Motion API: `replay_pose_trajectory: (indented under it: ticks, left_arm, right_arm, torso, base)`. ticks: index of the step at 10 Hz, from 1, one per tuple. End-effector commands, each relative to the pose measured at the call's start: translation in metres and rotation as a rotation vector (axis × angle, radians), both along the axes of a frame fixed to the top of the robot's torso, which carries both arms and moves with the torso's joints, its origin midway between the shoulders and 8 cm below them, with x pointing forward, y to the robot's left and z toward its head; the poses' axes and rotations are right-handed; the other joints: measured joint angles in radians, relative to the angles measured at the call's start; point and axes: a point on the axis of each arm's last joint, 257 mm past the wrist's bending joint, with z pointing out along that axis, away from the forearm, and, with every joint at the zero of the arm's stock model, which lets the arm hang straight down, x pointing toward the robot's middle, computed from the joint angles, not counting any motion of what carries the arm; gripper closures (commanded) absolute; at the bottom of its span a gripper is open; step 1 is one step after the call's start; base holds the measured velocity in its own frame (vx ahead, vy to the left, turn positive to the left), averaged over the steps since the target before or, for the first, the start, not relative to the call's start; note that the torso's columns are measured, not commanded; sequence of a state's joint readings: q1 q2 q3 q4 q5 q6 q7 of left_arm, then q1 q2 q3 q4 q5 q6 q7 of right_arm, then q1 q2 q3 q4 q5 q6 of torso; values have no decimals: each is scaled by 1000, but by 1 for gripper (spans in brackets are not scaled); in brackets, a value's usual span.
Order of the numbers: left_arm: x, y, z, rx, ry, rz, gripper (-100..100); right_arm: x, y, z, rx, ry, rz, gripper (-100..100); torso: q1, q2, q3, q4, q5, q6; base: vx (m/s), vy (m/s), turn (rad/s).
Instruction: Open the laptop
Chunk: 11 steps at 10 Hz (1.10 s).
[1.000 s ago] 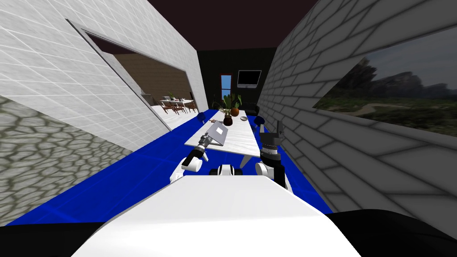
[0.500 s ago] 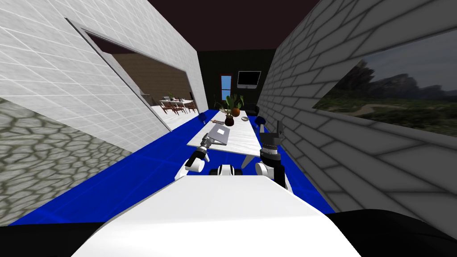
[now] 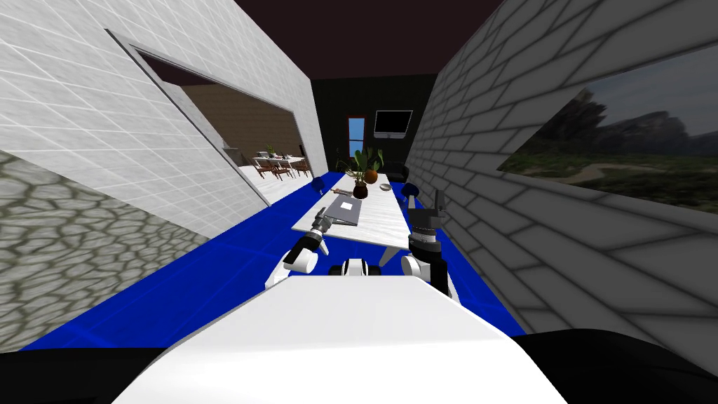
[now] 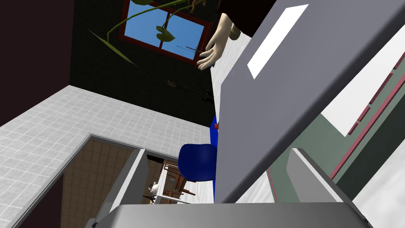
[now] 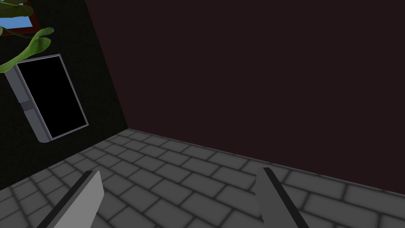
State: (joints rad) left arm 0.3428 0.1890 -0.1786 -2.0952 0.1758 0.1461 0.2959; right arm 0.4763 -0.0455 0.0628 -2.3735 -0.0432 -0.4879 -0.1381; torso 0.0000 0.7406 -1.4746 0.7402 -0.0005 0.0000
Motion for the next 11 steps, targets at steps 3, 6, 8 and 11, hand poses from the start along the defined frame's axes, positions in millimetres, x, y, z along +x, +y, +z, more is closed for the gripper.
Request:
replay_pose_trajectory:
  ticks: [3, 6, 8, 11]
  left_arm:
    - [-15, 1, 26, 2, -1, -14, -100]
    - [-14, 1, 22, 3, 5, -13, 0]
    - [-15, 1, 19, 5, 13, -12, 0]
    - [-15, 1, 17, 5, 17, -12, 0]
  right_arm:
    - [0, 0, 0, 0, 0, 0, 0]
    - [0, 0, 0, 0, 0, 0, 0]
    - [0, 0, 0, 0, 0, 0, 0]
    - [0, 0, 0, 0, 0, 0, 0]
  torso:
    - [1, -1, 0, 0, 1, 0]
    - [0, 0, 0, 0, 0, 0]
    - [-1, 0, 0, 0, 0, 0]
    - [0, -2, -1, -2, 0, 0]
  base:
    - [35, -12, 25]
    - [9, -4, 3]
    - [0, 0, 0]
    - [0, 0, 0]
